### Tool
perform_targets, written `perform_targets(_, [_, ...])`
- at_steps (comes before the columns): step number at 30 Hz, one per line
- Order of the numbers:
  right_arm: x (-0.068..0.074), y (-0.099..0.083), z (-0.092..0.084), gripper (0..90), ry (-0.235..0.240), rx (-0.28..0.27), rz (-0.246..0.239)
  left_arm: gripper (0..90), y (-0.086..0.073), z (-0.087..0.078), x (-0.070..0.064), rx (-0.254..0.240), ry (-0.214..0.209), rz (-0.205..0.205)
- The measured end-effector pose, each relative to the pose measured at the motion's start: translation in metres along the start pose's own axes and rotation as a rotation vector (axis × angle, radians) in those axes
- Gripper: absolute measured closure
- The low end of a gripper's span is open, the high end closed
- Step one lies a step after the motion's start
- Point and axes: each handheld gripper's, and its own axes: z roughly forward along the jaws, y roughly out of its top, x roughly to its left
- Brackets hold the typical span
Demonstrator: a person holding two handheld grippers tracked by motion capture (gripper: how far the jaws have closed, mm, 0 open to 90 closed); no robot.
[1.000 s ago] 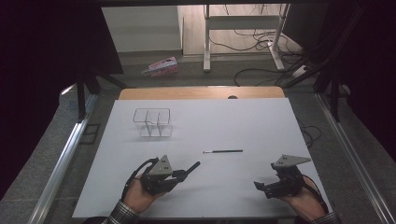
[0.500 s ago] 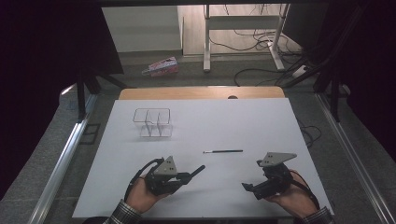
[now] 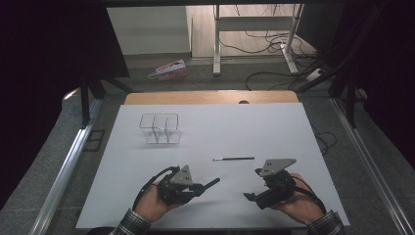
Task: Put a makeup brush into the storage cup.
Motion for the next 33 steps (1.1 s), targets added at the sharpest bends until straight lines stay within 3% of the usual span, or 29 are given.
perform_targets(15, [0.015,0.014,0.018,28.2,0.092,0.035,-0.099,79.6,0.014,0.015,-0.006,0.098,-0.079,0.078])
perform_targets(33, [0.031,0.026,0.036,50.0,0.158,0.089,-0.245,79.6,0.029,0.026,-0.015,0.157,-0.104,0.163])
